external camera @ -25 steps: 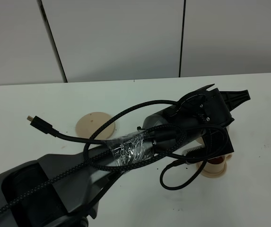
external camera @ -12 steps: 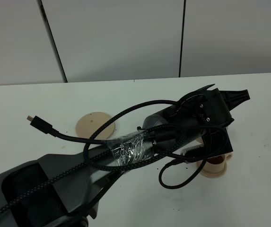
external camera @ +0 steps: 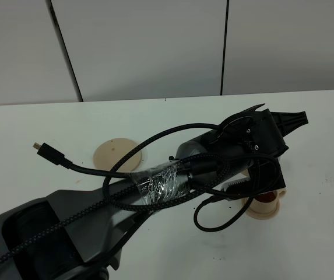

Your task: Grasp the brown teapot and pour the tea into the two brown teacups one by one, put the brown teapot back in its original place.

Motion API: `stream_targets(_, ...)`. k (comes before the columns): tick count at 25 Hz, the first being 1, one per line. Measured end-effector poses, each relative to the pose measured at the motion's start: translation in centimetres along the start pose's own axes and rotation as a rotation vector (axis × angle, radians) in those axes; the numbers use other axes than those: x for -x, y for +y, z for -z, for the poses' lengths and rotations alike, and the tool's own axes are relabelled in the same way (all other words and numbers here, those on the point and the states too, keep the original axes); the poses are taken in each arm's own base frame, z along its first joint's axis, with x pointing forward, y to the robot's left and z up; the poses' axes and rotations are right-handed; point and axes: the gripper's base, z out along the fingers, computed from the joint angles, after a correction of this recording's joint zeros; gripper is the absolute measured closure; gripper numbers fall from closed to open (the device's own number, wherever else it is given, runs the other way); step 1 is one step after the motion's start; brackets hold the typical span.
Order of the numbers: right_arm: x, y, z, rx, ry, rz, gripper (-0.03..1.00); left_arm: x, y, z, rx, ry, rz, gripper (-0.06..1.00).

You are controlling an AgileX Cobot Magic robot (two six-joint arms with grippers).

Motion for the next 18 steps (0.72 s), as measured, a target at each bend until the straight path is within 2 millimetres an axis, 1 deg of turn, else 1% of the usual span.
stream_targets(18,0.00,0.00,0.00,0.000,0.000,0.000,0.59,-0.02,0.09,0.00,0.010,0.002,-0.019,0.78)
